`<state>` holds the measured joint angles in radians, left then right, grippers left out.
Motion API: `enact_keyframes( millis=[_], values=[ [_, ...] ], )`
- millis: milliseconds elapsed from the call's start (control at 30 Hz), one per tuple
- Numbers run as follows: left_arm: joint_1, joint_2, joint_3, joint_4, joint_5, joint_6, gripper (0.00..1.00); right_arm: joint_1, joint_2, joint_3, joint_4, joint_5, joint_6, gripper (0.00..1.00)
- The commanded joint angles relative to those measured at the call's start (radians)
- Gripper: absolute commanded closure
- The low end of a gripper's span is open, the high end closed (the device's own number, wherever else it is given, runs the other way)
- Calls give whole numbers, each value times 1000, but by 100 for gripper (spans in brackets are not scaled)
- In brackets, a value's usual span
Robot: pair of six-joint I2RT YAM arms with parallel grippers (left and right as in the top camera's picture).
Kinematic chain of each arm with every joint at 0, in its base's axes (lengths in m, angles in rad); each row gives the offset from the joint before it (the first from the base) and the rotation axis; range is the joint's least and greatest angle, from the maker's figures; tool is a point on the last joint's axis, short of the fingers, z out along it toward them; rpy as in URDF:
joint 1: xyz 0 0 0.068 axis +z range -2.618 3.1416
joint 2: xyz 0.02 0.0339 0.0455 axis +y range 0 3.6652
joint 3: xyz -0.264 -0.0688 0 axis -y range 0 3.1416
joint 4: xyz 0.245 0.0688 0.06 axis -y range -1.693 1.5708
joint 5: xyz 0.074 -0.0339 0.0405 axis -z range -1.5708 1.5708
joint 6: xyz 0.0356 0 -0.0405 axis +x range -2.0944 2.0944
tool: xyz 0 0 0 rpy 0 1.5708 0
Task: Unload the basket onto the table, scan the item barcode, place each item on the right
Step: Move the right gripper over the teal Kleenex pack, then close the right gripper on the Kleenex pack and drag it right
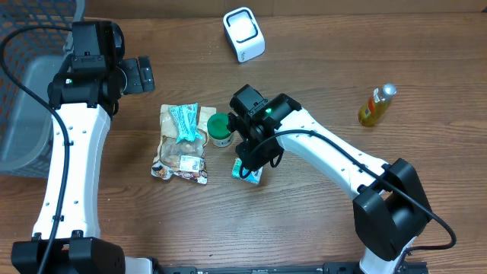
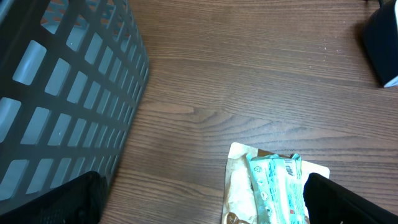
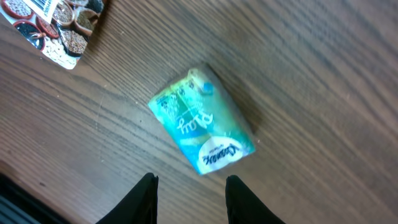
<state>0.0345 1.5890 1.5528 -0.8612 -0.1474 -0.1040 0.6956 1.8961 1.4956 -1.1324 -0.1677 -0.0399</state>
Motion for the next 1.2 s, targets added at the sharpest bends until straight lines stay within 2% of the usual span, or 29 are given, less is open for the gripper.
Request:
enact_keyframes(
  millis=[0,67,167,333,567,633,767,867,1033,1167],
  values=[
    [-2,1,7,1,-10,7,1,3,-22,-28,23,10,-87,67],
    [-2,1,7,1,-10,7,0,3,-22,-59,53,10,-127,65],
    [-2,1,7,1,-10,7,0,3,-22,-113,107,10,-200,56],
    [-2,1,7,1,-10,7,1,3,-22,-184,210,10,-277,55],
    [-2,1,7,1,-9,7,0,3,-22,-267,349,10,-280,55],
    [-2,1,7,1,-10,7,0,3,-22,-283,367,10,-280,57],
    [-2,1,7,1,-10,7,1,2,-22,-298,387,11,-269,75],
    [-2,1,7,1,-10,7,0,0,-22,-298,393,58,-175,76],
    [-2,1,7,1,-10,7,0,-5,-22,-297,401,242,82,77],
    [-2,1,7,1,-10,7,0,-13,-22,-297,401,302,247,72]
  ],
)
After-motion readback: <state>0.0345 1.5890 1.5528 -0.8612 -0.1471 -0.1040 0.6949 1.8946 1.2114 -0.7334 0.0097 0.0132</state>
